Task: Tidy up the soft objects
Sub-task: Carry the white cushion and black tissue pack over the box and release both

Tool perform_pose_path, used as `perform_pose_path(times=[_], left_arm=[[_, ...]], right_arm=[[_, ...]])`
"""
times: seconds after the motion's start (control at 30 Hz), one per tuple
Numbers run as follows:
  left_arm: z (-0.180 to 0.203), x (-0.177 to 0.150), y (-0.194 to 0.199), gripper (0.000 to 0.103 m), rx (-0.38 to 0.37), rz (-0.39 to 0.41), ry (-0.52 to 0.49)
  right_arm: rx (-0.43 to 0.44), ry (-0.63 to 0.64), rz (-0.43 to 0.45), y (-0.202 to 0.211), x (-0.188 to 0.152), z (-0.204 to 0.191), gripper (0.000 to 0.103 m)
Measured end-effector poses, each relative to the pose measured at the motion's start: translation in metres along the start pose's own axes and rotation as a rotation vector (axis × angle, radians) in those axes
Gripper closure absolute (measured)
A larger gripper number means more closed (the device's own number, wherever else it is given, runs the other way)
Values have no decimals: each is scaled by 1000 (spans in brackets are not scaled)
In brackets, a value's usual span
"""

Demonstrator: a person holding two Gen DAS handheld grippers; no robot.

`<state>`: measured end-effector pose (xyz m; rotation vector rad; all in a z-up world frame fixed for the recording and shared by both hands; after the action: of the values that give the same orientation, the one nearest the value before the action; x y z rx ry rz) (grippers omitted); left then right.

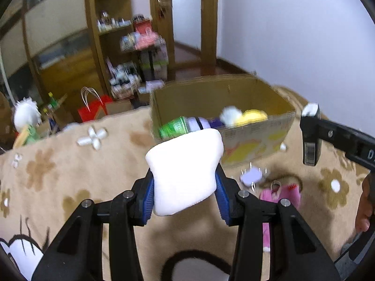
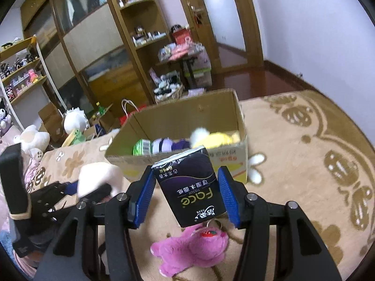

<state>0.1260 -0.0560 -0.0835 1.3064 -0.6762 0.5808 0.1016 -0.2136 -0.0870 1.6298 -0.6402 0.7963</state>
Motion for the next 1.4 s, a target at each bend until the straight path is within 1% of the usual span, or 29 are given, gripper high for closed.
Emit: perform_pose_path(times=[0.1, 0.23, 0.37, 0.5, 0.8, 0.93, 1.07, 1.13, 1.4], left_arm=[[-4, 22, 11, 59, 2, 66, 14], [-12, 41, 19, 59, 7, 121, 33], [-14, 54, 19, 59, 11, 149, 41], [-15, 62, 13, 59, 18, 168, 25], [-7, 78, -5, 59, 18, 177, 11], [-2, 85, -16, 59, 14, 178, 0], [2, 90, -26, 59, 11, 182, -4], [4, 91, -33, 58, 7, 176, -2], [13, 86, -54, 57, -11, 147, -26]], right_arm=[[-10, 17, 33, 8, 10, -2, 46], [-32, 44, 75, 15, 22, -2, 46], [-45, 61, 97, 14, 32, -2, 46], [-66, 84, 107, 10, 39, -2, 46], [-103, 111, 120, -6, 55, 1, 46], [-138, 133, 111, -15, 61, 6, 46], [-123, 156, 114, -22, 63, 6, 45], [-130, 160, 109, -27, 64, 7, 45], [-128, 135, 96, -45, 65, 18, 45]])
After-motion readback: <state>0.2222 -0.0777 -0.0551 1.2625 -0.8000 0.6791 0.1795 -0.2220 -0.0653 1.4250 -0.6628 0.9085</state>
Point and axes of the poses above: each gripper's, at about its wrist camera, not at the fingertips, and y roughly against the way its jaws point, z to its right, x to its top, the point moved 7 cm from there along -y, roughly the way its jaws point, and after that the axes turned 12 degrees about y, right-handed, at the moved point
